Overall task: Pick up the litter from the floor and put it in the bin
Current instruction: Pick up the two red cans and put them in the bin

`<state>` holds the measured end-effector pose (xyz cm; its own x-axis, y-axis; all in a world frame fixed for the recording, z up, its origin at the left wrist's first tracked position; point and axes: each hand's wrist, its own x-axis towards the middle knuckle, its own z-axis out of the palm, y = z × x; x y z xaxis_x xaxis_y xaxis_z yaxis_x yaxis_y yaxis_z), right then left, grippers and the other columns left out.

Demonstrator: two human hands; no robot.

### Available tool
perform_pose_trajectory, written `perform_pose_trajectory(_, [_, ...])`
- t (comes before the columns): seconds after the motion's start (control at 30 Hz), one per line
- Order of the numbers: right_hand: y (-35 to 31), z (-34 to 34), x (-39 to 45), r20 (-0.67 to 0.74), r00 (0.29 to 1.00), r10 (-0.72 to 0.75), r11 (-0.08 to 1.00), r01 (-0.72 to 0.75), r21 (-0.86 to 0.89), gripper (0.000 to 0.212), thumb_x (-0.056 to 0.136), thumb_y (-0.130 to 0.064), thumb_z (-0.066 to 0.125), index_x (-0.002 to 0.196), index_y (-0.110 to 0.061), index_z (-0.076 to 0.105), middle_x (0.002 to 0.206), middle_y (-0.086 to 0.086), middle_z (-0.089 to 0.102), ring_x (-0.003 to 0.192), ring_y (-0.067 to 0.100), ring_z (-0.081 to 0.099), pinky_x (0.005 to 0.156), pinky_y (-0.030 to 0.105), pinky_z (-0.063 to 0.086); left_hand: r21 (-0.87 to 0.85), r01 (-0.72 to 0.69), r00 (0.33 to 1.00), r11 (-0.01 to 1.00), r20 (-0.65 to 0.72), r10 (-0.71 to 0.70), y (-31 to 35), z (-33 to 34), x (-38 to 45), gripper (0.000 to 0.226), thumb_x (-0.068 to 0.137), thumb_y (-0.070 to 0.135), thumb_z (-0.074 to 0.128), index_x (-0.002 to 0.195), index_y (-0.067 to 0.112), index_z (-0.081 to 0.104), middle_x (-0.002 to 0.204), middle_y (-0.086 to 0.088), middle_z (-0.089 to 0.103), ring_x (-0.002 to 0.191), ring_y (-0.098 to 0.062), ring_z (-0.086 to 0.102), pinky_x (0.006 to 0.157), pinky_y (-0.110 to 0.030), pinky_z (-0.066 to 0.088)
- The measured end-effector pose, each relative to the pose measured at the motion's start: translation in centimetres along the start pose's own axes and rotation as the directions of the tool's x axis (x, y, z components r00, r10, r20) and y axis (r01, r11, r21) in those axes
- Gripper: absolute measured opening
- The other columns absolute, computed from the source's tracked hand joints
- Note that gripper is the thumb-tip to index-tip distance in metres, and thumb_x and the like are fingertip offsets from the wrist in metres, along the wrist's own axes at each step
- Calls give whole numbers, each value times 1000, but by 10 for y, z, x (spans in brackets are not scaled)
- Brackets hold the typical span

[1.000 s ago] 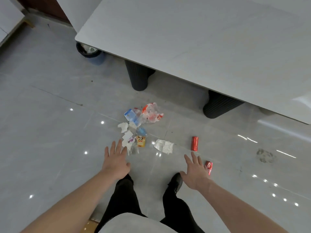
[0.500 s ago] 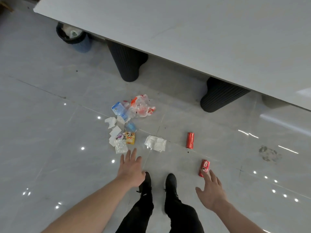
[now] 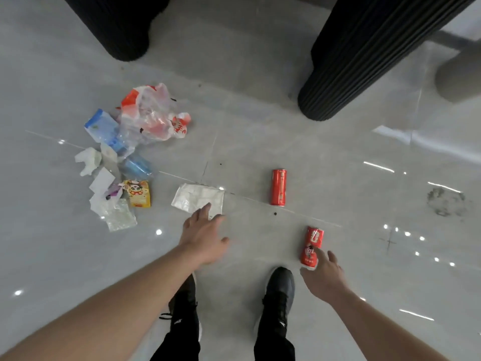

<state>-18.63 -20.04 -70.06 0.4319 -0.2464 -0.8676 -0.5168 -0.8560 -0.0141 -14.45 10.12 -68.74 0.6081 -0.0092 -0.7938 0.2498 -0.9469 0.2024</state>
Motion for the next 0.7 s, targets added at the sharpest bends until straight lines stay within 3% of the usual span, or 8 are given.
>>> perform_pose_trajectory(0.07, [12,10,42,-2,1000,-7,999,7,41,74,87,-32,59,154,-27,28,153,12,35,144,37,28,113,41,33,-55,-39,999,998,-21,38,40,16,49,62,91,50,53,150,35,37,168,-6,3,151,-30,12,121,-44,20])
perform_pose_trajectory(0.13, [25,17,82,-5,1000,15,998,-15,54,74,88,-36,58,155,-31,26,158,13,30,147,37,25,114,41,31,-110,-77,997,991,-21,75,80,31,97,60,91,51,53,148,38,40,167,-8,5,150,-32,15,121,-45,21])
perform_pose_trajectory(0.23, [45,29,132,-6,1000,18,998,-18,54,66,90,-40,59,151,-33,36,155,12,34,143,35,35,110,38,36,-164,-118,993,979,-13,117,133,55,159,53,90,48,56,142,41,49,161,-12,17,143,-36,26,118,-44,26])
perform_pose_trajectory(0.37, [65,52,177,3,1000,-4,995,3,98,53,88,-33,66,139,-32,53,130,8,50,128,31,47,97,33,40,-208,-99,995,973,5,102,171,87,215,57,88,48,58,143,41,49,159,-9,16,136,-34,33,114,-41,29])
perform_pose_trajectory(0.43, [70,64,191,-8,1000,-17,988,19,152,48,81,-28,71,128,-29,63,128,8,50,119,30,52,96,32,47,-187,-75,997,979,-3,76,175,102,232,56,87,47,58,142,41,51,160,-11,12,136,-34,32,113,-42,28])
perform_pose_trajectory(0.53, [76,80,208,9,1000,-29,974,26,224,55,72,-23,76,127,-27,67,141,12,39,112,30,57,97,43,54,-135,-75,997,988,-20,73,163,119,242,51,88,45,58,138,38,54,155,-11,16,134,-35,31,112,-45,28])
perform_pose_trajectory(0.7, [51,93,213,24,991,-130,978,124,168,58,68,-28,79,124,-37,68,143,5,37,124,26,49,100,43,53,-64,-54,998,996,-19,53,107,126,226,44,88,44,58,131,34,63,142,-8,37,126,-32,44,110,-42,32])
